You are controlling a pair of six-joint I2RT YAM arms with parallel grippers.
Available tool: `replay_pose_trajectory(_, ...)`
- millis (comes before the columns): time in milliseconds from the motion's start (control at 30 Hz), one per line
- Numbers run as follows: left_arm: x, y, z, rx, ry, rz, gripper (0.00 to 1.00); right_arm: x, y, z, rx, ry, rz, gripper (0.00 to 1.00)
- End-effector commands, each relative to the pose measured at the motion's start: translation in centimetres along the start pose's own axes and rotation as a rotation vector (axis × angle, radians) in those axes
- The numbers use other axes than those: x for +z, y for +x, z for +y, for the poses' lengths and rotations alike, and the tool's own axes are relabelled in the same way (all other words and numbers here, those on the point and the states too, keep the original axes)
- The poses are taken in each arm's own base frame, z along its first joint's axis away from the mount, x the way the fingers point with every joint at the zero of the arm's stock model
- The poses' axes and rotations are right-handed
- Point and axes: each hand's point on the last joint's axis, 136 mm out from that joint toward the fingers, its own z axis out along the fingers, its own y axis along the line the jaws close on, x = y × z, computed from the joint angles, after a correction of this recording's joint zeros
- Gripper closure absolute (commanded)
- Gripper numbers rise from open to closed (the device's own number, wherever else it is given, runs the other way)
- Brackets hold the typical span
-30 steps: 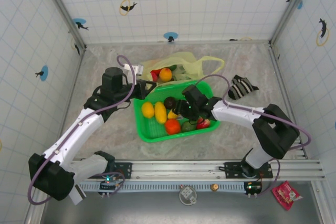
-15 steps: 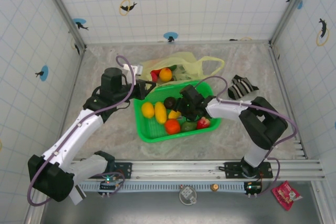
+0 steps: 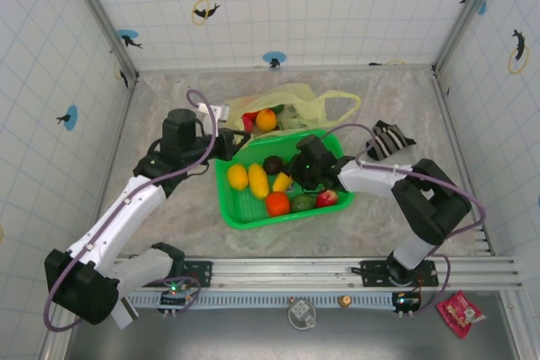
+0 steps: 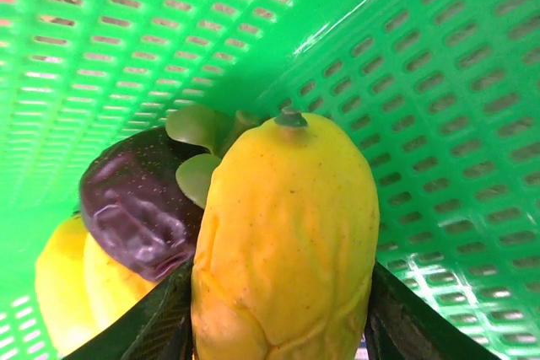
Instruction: Place the fake fruits into the plastic bag and tie a complex knot
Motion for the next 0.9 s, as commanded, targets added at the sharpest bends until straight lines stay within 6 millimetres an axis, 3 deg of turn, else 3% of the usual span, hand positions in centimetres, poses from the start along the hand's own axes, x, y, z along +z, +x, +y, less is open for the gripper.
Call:
replay_pose_trajectory(0, -0.2, 0.0, -0.1, 0.022, -0.006, -0.003, 1.00, -1.8, -1.3, 0.7, 0.027, -0.056, -0.070, 0.50)
replay_pose_trajectory(433, -0.3, -0.3, -0.2, 0.027, -0.006, -0.013, 1.00, -7.0, -3.7, 2.8, -0.063, -0.186, -0.230, 0.54)
replay_pose_trajectory(633, -0.2, 0.3, -0.1, 0.017, -0.004, 0.000, 1.00, -9.2, -5.0, 5.4, -0.086, -0.309, -0.302, 0.54)
replay_pose_trajectory(867, -0.3, 0.3, -0.1, 0.016, -0.004, 0.000, 1.00, -9.7, -7.6, 9.6, -0.089, -0.383, -0.315, 0.55)
